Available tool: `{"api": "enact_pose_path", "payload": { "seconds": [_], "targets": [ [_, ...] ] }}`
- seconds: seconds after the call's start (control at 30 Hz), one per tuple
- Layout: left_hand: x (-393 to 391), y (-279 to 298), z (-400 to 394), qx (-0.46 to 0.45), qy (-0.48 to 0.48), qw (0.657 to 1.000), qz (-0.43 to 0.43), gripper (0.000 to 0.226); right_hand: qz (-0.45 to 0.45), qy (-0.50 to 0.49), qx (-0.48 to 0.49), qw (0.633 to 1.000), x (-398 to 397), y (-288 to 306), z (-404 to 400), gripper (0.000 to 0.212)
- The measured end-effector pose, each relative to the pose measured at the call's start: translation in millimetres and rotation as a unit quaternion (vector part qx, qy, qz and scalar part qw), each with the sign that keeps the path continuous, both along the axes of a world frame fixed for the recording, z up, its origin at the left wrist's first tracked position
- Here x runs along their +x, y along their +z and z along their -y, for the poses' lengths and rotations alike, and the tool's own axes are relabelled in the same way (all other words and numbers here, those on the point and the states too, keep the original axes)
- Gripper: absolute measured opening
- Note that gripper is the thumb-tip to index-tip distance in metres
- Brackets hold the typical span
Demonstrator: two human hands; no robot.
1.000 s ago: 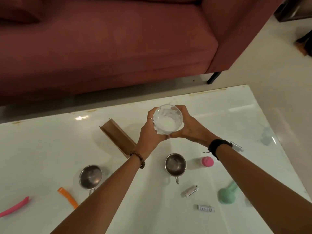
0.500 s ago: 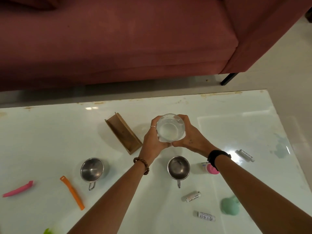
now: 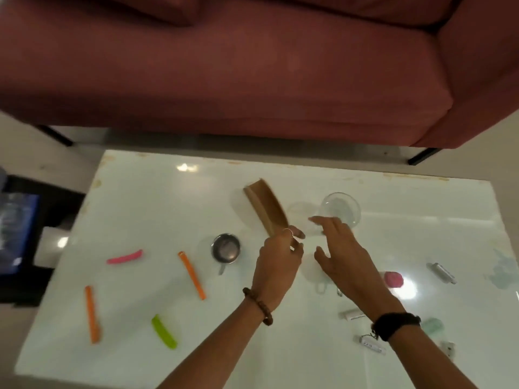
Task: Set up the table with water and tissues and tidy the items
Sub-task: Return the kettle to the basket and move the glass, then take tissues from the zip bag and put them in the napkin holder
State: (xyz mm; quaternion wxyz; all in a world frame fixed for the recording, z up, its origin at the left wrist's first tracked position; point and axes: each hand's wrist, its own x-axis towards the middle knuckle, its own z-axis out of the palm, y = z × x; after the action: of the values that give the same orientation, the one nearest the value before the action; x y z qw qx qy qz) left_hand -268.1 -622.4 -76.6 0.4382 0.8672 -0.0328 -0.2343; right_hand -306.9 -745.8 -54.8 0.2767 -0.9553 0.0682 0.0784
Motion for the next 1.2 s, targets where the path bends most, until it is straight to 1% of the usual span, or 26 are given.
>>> {"api": "enact_pose_path", "payload": {
  "seconds": [0.07,0.13,0.23,0.33,0.43,0.5,0.53,0.6,0.67,0.73,0.8,0.83,0.9,0.97,1.0,1.03,1.07,1.1,1.13,1.2],
  "targets": [
    [2.7,25.1,-51.9,0.003,0.023,1.000,0.015,0.014,0.003,0.022,0.045,0.999,6.3,21.2,-47.7,0.032],
    [4.7,48.5,-117.1,0.008,0.058,0.998,0.033,0.014,0.016,0.056,0.084,0.995,18.3,38.2,-107.1,0.024],
    [6.3,71.8,-220.1,0.030,0.128,0.990,0.054,0.016,0.041,0.121,0.126,0.984,40.8,54.5,-204.2,0.023],
    [13.1,81.1,-329.5,0.052,0.194,0.976,0.087,0.016,0.047,0.168,0.166,0.971,66.6,58.2,-307.8,0.023],
    [18.2,80.9,-439.4,0.105,0.235,0.959,0.118,0.016,0.045,0.222,0.182,0.957,95.4,50.5,-410.7,0.021],
    [24.0,74.5,-496.0,0.184,0.205,0.950,0.147,0.022,0.035,0.241,0.176,0.954,115.0,41.0,-463.3,0.019],
    [29.2,68.1,-522.4,0.230,0.172,0.944,0.162,0.030,0.026,0.246,0.168,0.954,125.1,33.8,-488.6,0.020],
    [42.6,49.2,-567.0,0.304,0.088,0.932,0.177,0.055,-0.011,0.231,0.169,0.958,143.3,17.6,-531.6,0.028],
    [61.1,25.4,-599.5,0.384,0.000,0.907,0.171,0.082,-0.049,0.214,0.179,0.959,154.8,1.1,-561.0,0.042],
    [80.7,0.3,-623.3,0.435,-0.054,0.883,0.170,0.099,-0.071,0.219,0.162,0.960,161.4,-19.0,-584.2,0.064],
    [98.8,-20.3,-633.9,0.457,-0.092,0.870,0.160,0.102,-0.083,0.239,0.118,0.960,162.3,-36.7,-598.8,0.086],
    [107.1,-27.1,-635.9,0.457,-0.102,0.871,0.148,0.097,-0.084,0.251,0.099,0.959,161.3,-43.2,-603.0,0.094],
    [121.6,-38.4,-639.7,0.432,-0.113,0.887,0.118,0.077,-0.084,0.266,0.069,0.958,158.5,-55.1,-608.6,0.104],
    [128.4,-42.4,-644.0,0.372,-0.109,0.914,0.118,0.061,-0.085,0.283,0.041,0.955,156.0,-59.1,-608.8,0.110],
    [128.5,-40.0,-645.5,0.307,-0.081,0.939,0.131,0.056,-0.082,0.293,0.022,0.952,155.1,-58.6,-607.0,0.112],
    [126.9,-35.0,-645.6,0.222,-0.032,0.963,0.148,0.052,-0.071,0.302,0.003,0.951,153.6,-55.9,-604.0,0.113],
    [124.9,-28.3,-644.8,0.137,0.020,0.976,0.166,0.048,-0.048,0.308,-0.009,0.950,152.4,-51.1,-601.1,0.112],
    [123.4,-20.0,-643.1,0.073,0.060,0.978,0.184,0.046,-0.014,0.309,-0.016,0.951,150.9,-43.6,-596.8,0.108],
    [122.6,-10.9,-640.3,0.029,0.085,0.977,0.192,0.045,0.028,0.304,-0.016,0.952,149.8,-33.5,-591.3,0.102],
    [121.0,9.0,-633.0,-0.036,0.106,0.976,0.188,0.047,0.122,0.288,-0.011,0.950,147.6,-9.5,-576.8,0.086]
  ]
}}
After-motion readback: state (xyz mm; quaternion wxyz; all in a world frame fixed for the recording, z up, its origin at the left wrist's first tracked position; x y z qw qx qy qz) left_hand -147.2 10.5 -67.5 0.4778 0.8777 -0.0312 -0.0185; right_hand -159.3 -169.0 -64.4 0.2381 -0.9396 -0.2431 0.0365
